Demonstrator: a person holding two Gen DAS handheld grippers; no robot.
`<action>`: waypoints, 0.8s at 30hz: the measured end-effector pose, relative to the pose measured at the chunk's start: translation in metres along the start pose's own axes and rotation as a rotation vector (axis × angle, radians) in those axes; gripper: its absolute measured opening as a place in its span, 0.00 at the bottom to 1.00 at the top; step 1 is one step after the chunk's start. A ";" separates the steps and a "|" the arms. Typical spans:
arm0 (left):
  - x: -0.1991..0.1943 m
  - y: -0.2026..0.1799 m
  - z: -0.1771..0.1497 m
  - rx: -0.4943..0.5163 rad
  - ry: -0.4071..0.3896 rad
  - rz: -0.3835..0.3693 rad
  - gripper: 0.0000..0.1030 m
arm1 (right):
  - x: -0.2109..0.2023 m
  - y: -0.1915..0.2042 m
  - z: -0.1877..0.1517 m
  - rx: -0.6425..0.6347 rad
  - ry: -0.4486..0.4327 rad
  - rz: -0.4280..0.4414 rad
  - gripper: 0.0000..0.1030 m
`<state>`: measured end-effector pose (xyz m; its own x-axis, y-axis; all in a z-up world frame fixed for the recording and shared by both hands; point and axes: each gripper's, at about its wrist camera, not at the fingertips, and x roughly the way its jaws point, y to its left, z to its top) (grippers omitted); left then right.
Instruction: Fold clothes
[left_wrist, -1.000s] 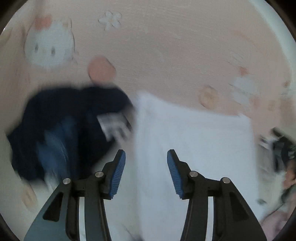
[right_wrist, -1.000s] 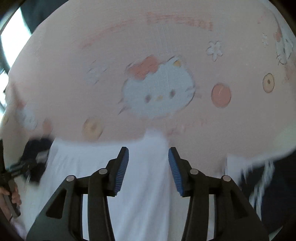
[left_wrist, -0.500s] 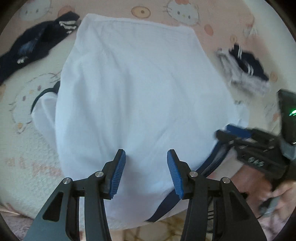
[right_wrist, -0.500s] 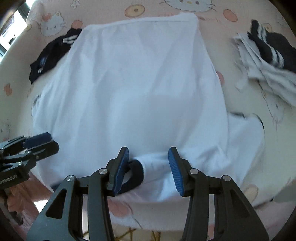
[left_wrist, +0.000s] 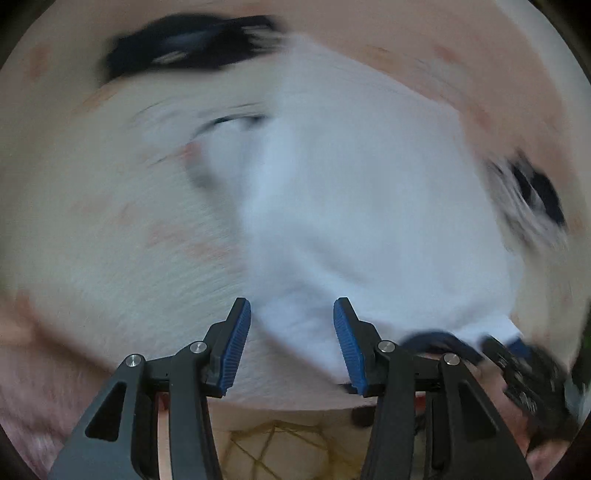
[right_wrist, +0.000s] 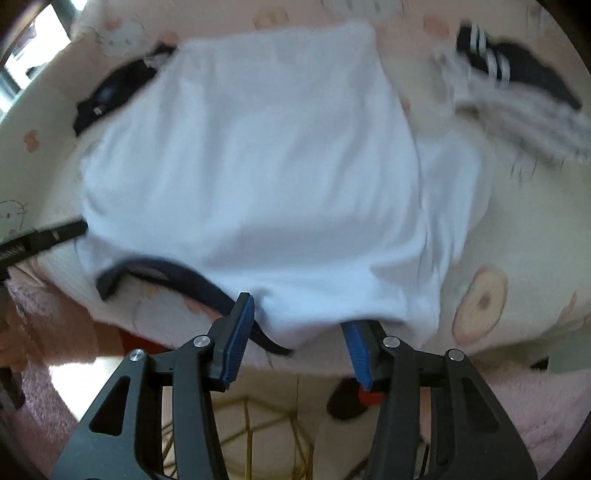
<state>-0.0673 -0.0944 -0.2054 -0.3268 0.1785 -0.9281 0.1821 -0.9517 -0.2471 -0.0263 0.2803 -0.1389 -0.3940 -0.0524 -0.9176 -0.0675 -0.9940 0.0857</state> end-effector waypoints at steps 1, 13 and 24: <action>0.002 0.009 -0.001 -0.039 0.014 0.016 0.47 | 0.002 0.004 0.000 -0.022 -0.002 -0.017 0.50; -0.012 0.038 0.012 -0.014 -0.028 0.057 0.47 | -0.014 0.016 0.005 -0.054 -0.014 0.018 0.55; -0.009 0.054 0.070 -0.088 -0.086 -0.027 0.46 | -0.017 0.065 -0.015 -0.134 -0.149 0.089 0.56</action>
<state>-0.1196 -0.1653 -0.1913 -0.4107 0.1776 -0.8943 0.2521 -0.9205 -0.2985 -0.0104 0.2150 -0.1239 -0.5246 -0.1359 -0.8405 0.0920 -0.9904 0.1028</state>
